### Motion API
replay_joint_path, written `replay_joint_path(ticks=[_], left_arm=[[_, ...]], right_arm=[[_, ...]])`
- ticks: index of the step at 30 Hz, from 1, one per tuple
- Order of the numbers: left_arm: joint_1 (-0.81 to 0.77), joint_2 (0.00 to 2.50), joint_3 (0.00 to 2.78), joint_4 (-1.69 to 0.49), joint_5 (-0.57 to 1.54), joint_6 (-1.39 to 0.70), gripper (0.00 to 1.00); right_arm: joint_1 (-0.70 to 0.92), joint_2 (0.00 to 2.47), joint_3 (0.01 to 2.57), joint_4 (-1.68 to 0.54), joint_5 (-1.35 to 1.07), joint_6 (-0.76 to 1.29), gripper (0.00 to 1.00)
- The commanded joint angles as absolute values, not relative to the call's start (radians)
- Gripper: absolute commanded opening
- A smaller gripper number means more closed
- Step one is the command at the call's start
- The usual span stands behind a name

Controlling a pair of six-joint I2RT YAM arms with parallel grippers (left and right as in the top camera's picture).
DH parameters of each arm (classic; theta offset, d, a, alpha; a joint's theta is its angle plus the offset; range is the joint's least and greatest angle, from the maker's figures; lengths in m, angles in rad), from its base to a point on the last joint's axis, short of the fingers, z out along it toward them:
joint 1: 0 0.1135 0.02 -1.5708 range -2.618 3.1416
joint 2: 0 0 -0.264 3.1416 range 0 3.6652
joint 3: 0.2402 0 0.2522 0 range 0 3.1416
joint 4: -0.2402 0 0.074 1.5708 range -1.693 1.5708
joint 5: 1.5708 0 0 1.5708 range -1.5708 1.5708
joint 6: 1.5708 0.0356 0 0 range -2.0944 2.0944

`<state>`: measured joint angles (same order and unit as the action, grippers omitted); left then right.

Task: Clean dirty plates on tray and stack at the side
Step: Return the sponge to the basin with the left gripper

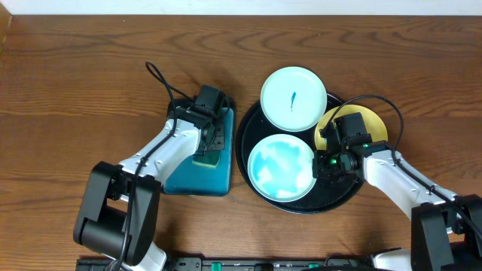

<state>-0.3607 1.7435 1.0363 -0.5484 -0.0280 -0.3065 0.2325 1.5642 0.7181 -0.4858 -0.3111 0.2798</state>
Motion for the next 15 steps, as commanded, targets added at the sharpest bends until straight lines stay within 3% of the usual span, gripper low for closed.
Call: replay_joint_path(ticks=[1, 11, 15], left_arm=[[-0.356, 1.753, 1.027, -0.571, -0.027, -0.296, 0.34], [-0.356, 1.769, 0.987, -0.570, 0.017, -0.300, 0.33], [-0.357, 1.796, 0.966, -0.560, 0.019, -0.300, 0.11]], right_arm=[[0.237, 1.567, 0.711, -0.486, -0.323, 0.276, 0.01], [0.237, 1.567, 0.711, -0.486, -0.323, 0.276, 0.01], [0.237, 1.567, 0.711, -0.486, -0.323, 0.276, 0.01]])
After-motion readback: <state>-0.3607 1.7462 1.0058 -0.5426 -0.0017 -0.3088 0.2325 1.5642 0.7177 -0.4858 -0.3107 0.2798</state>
